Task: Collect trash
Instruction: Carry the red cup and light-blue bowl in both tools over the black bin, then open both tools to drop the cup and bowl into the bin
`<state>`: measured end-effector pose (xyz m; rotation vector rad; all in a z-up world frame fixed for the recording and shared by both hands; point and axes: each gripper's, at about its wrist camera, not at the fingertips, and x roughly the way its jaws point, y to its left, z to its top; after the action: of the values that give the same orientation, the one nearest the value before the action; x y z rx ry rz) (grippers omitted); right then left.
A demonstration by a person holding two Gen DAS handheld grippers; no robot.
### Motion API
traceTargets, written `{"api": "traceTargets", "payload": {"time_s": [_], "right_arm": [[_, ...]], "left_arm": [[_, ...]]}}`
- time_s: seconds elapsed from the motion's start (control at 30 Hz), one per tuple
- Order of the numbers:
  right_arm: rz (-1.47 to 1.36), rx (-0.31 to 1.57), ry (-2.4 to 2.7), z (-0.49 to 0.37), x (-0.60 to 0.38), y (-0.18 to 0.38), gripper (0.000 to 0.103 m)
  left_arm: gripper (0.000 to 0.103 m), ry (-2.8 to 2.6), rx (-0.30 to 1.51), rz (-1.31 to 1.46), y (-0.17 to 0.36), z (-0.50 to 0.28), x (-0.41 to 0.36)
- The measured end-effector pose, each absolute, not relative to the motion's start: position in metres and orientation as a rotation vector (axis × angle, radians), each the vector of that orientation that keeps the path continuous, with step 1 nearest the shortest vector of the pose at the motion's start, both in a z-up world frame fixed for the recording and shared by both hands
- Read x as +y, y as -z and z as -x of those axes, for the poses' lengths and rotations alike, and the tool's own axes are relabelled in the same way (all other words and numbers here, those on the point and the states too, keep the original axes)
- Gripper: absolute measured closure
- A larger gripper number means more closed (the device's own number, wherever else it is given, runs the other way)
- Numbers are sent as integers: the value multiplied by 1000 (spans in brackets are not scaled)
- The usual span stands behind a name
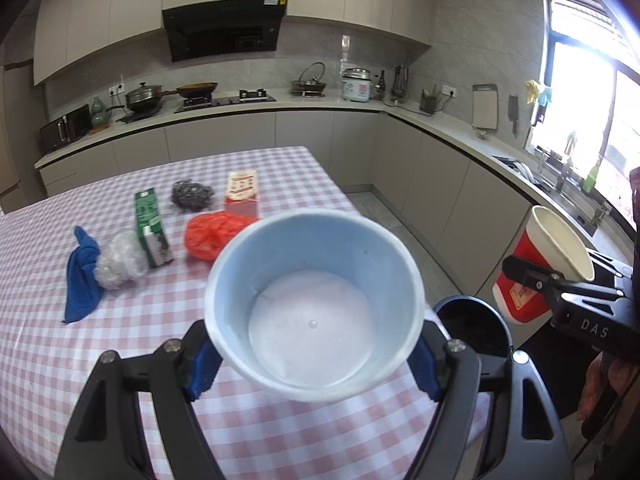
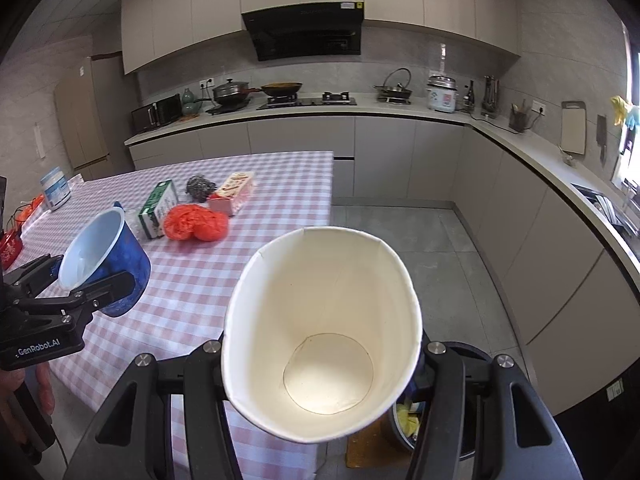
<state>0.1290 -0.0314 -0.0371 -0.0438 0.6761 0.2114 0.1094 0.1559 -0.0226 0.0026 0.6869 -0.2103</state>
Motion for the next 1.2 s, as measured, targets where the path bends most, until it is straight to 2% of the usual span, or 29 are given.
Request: {"api": "traceTargets", "payload": {"time_s": [0.33,0.57,0.8,1.07,1.17,1.2], "right_arm": [[51,724,-182,-131,-146,55,45],[76,770,-196,-136,-224,82,45],[108,840,-240,-144,-274,128,45],[176,917,-355,-159,-286,192,44],[206,941,-411,-172,-284,219,40],[229,940,-434,-176,-282,230,38]], "left_arm": [[25,281,707,-29,28,-116,39],[25,319,764,-15,54,-125,-36],[25,320,841,-5,89,-130,-85],[25,314,908,-16,134,-140,-119],[23,332,951,13,153,-151,-128],[18,319,936,27,156,-154,-127]]}}
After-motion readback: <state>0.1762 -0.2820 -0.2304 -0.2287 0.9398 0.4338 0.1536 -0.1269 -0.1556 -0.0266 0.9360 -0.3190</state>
